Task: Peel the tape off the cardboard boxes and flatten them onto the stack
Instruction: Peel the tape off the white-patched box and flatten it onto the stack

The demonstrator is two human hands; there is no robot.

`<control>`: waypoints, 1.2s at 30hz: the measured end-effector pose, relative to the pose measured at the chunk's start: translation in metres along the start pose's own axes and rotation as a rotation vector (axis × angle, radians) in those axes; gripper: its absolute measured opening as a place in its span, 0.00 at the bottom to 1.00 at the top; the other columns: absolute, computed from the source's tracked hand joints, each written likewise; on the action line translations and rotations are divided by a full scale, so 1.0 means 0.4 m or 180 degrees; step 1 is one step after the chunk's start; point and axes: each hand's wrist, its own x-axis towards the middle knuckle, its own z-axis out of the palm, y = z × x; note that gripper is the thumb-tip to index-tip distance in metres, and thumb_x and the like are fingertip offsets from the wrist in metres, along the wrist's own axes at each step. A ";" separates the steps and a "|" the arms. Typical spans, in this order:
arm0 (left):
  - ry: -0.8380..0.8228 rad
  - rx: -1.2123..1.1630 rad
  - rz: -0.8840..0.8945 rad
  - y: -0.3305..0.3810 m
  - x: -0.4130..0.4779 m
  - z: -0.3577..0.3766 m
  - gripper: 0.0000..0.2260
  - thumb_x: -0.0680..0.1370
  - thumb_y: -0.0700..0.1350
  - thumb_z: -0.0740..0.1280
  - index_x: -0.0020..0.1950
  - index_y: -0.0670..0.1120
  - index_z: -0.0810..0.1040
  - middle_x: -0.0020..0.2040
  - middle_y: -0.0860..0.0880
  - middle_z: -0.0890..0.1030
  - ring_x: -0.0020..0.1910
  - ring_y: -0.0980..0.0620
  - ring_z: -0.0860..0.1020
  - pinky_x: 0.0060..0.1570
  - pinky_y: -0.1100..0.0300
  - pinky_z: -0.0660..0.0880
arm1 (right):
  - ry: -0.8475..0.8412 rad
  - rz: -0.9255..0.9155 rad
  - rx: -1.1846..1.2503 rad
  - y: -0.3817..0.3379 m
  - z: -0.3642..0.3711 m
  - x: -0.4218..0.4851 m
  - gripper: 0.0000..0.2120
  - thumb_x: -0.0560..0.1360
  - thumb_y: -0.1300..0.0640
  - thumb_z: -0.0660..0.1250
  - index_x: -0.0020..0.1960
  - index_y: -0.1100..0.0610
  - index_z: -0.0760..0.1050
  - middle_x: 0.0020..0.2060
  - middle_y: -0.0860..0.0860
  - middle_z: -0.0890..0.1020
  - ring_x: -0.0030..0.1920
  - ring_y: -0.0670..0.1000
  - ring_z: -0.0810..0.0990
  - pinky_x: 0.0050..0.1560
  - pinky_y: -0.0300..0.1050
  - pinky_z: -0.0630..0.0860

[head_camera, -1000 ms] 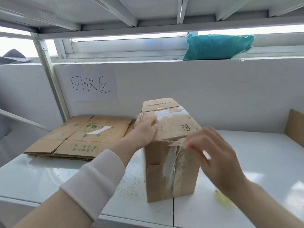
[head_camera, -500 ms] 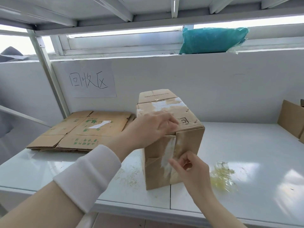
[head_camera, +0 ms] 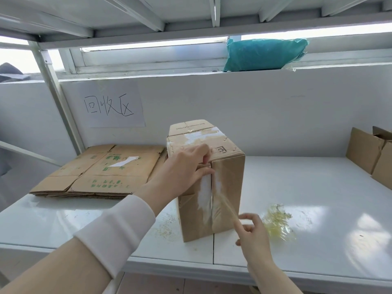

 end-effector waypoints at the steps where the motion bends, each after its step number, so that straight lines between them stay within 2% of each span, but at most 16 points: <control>1: 0.0024 0.0035 -0.0005 0.000 0.002 0.001 0.15 0.73 0.50 0.70 0.41 0.51 0.62 0.56 0.47 0.80 0.59 0.44 0.75 0.57 0.47 0.72 | 0.0095 0.0216 0.0144 0.003 -0.012 0.001 0.03 0.75 0.60 0.65 0.49 0.57 0.72 0.34 0.53 0.72 0.31 0.50 0.71 0.36 0.42 0.71; 3: 0.0045 0.0166 -0.0092 0.005 0.007 0.006 0.14 0.74 0.50 0.68 0.43 0.52 0.62 0.57 0.49 0.79 0.58 0.45 0.75 0.56 0.49 0.72 | 0.0285 0.0350 0.0344 0.001 -0.029 0.007 0.01 0.76 0.62 0.64 0.46 0.58 0.72 0.35 0.51 0.72 0.33 0.50 0.71 0.38 0.43 0.72; 6: 0.0077 0.0387 -0.0224 0.013 0.020 0.008 0.12 0.76 0.51 0.66 0.50 0.49 0.65 0.60 0.52 0.77 0.58 0.48 0.74 0.55 0.53 0.71 | 0.0523 -0.0023 0.0400 -0.034 -0.032 0.017 0.06 0.77 0.63 0.60 0.44 0.53 0.71 0.36 0.51 0.72 0.35 0.50 0.73 0.39 0.45 0.71; 8: -0.0008 0.0716 -0.0275 0.018 0.036 0.009 0.18 0.76 0.54 0.65 0.60 0.48 0.67 0.63 0.51 0.73 0.62 0.49 0.70 0.58 0.52 0.70 | 0.0491 -0.0337 0.0333 -0.068 -0.019 0.018 0.09 0.78 0.64 0.56 0.47 0.52 0.72 0.40 0.52 0.72 0.41 0.52 0.75 0.44 0.47 0.72; 10: -0.0187 0.1068 -0.0366 0.027 0.055 0.011 0.25 0.74 0.60 0.64 0.65 0.49 0.66 0.63 0.49 0.69 0.65 0.50 0.66 0.59 0.49 0.70 | 0.0309 -0.0699 0.0165 -0.099 0.000 0.012 0.13 0.77 0.64 0.55 0.49 0.48 0.72 0.47 0.52 0.69 0.47 0.50 0.75 0.42 0.40 0.70; 12: -0.0349 0.1215 -0.0521 0.034 0.074 0.015 0.27 0.71 0.64 0.64 0.63 0.50 0.67 0.61 0.48 0.66 0.64 0.49 0.64 0.60 0.48 0.69 | -0.0014 -0.0812 0.0126 -0.113 0.023 0.003 0.14 0.76 0.63 0.58 0.54 0.46 0.70 0.53 0.49 0.64 0.54 0.46 0.71 0.50 0.37 0.70; 14: -0.0443 0.1073 -0.0705 0.032 0.091 0.021 0.26 0.70 0.65 0.65 0.59 0.49 0.66 0.62 0.47 0.66 0.65 0.47 0.63 0.63 0.45 0.66 | -0.0123 -0.0855 -0.0113 -0.098 0.048 0.003 0.14 0.73 0.59 0.64 0.54 0.44 0.68 0.55 0.45 0.60 0.63 0.48 0.64 0.64 0.46 0.67; 15: -0.0486 0.0977 -0.0781 0.032 0.096 0.025 0.26 0.70 0.64 0.65 0.58 0.48 0.66 0.63 0.47 0.66 0.66 0.47 0.64 0.65 0.42 0.63 | -0.0001 -0.0897 -0.0310 -0.087 0.061 0.007 0.14 0.72 0.56 0.67 0.53 0.45 0.67 0.54 0.45 0.60 0.63 0.48 0.61 0.66 0.47 0.64; 18: -0.0532 0.0959 -0.0845 0.029 0.104 0.033 0.24 0.71 0.64 0.65 0.56 0.48 0.65 0.61 0.48 0.71 0.62 0.47 0.69 0.64 0.43 0.63 | 0.0537 -0.1098 -0.0701 -0.071 0.098 0.024 0.20 0.67 0.48 0.73 0.50 0.49 0.64 0.51 0.48 0.60 0.55 0.46 0.57 0.55 0.35 0.59; 22: -0.0503 0.1105 -0.0877 0.023 0.106 0.032 0.27 0.72 0.64 0.63 0.62 0.47 0.63 0.61 0.45 0.72 0.61 0.45 0.70 0.61 0.47 0.67 | 0.0675 -0.1133 -0.0351 -0.072 0.122 0.032 0.11 0.73 0.58 0.68 0.40 0.48 0.67 0.45 0.46 0.66 0.45 0.44 0.69 0.44 0.26 0.67; 24: -0.0570 0.1300 -0.0855 0.023 0.105 0.027 0.28 0.73 0.64 0.61 0.66 0.48 0.61 0.63 0.45 0.71 0.62 0.44 0.70 0.59 0.49 0.68 | 0.0634 -0.1273 -0.0429 -0.068 0.119 0.032 0.17 0.75 0.64 0.64 0.36 0.45 0.66 0.44 0.48 0.70 0.41 0.44 0.74 0.38 0.28 0.68; 26: -0.0567 0.1505 -0.0807 0.023 0.103 0.014 0.28 0.75 0.64 0.58 0.69 0.51 0.59 0.62 0.44 0.71 0.61 0.43 0.71 0.56 0.50 0.69 | 0.0642 -0.1500 -0.0579 -0.075 0.113 0.035 0.19 0.73 0.69 0.61 0.34 0.47 0.65 0.42 0.51 0.73 0.41 0.50 0.75 0.38 0.30 0.68; 29: -0.0165 0.1542 -0.0806 0.001 0.102 -0.052 0.25 0.77 0.63 0.54 0.71 0.55 0.57 0.62 0.42 0.73 0.60 0.40 0.73 0.55 0.49 0.70 | 0.0696 -0.1838 -0.0486 -0.122 0.099 0.044 0.22 0.72 0.73 0.58 0.33 0.47 0.61 0.39 0.54 0.73 0.40 0.56 0.75 0.35 0.33 0.69; 32: 0.0183 0.1279 -0.1262 -0.072 0.086 -0.152 0.26 0.79 0.58 0.55 0.75 0.57 0.49 0.64 0.39 0.73 0.59 0.37 0.74 0.57 0.49 0.69 | 0.0373 -0.2293 -0.0313 -0.206 0.077 0.041 0.21 0.73 0.73 0.58 0.34 0.48 0.62 0.37 0.52 0.73 0.39 0.58 0.75 0.34 0.39 0.73; 34: 0.0343 0.1340 -0.1677 -0.111 0.055 -0.202 0.27 0.80 0.54 0.55 0.75 0.56 0.46 0.67 0.36 0.68 0.62 0.35 0.71 0.60 0.46 0.67 | 0.0021 -0.2509 -0.0212 -0.265 0.069 0.034 0.18 0.75 0.71 0.59 0.35 0.51 0.62 0.38 0.53 0.73 0.40 0.59 0.79 0.32 0.32 0.73; 36: 0.0282 0.1835 -0.1604 -0.129 0.032 -0.205 0.27 0.81 0.51 0.55 0.76 0.54 0.45 0.75 0.36 0.52 0.73 0.35 0.57 0.68 0.44 0.60 | -0.0241 -0.2533 -0.0244 -0.307 0.076 0.036 0.17 0.76 0.69 0.59 0.36 0.52 0.61 0.42 0.59 0.74 0.40 0.59 0.81 0.29 0.26 0.69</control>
